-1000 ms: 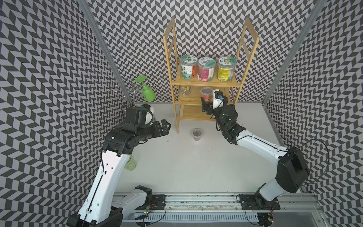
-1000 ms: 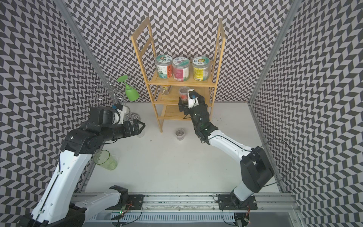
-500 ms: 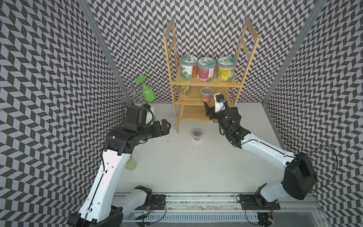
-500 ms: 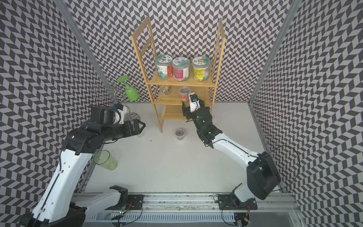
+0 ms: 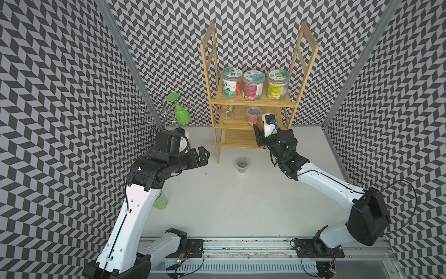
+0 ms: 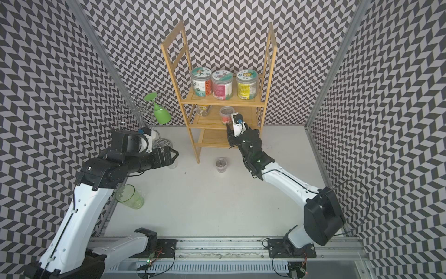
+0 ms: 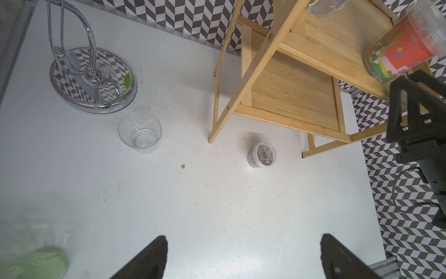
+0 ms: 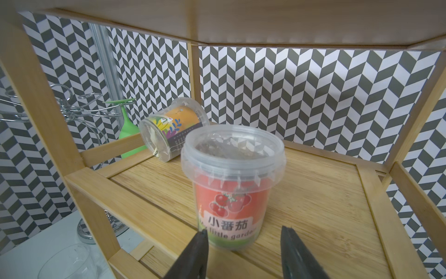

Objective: Place the seed container on the shelf
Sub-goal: Place the seed jar on the shelf.

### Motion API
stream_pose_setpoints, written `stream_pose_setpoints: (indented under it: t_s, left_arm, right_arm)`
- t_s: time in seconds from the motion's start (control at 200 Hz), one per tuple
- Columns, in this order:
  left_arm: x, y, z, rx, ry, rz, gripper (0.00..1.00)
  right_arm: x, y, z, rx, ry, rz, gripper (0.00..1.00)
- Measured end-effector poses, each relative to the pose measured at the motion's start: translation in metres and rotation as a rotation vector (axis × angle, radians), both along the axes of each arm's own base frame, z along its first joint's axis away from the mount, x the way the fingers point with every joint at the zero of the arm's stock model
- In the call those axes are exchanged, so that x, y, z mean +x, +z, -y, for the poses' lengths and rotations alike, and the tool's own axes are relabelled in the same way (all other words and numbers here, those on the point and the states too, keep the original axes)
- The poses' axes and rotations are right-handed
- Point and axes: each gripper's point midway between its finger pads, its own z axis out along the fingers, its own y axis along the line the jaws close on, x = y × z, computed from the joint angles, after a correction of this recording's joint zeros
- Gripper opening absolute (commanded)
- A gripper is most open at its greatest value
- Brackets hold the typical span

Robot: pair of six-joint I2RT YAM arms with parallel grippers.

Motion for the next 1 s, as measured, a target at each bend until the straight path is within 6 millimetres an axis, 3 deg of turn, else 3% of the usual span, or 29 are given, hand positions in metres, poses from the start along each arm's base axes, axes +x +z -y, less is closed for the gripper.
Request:
stream_pose_setpoints:
  t_s: [0.411,1.002]
  left_arm:
    - [0.001,0.0,-0.001,0.002,0.006,0.001,0.99]
    - [0.001,0.0,-0.001,0.001,0.006,0.001,1.0]
  right_arm:
    - [0.011,0.0,-0.011,0.01,0.031,-0.018,0.42]
    - [0.03,0.01,-0.035,0.042,0.081,-0.032,0.44]
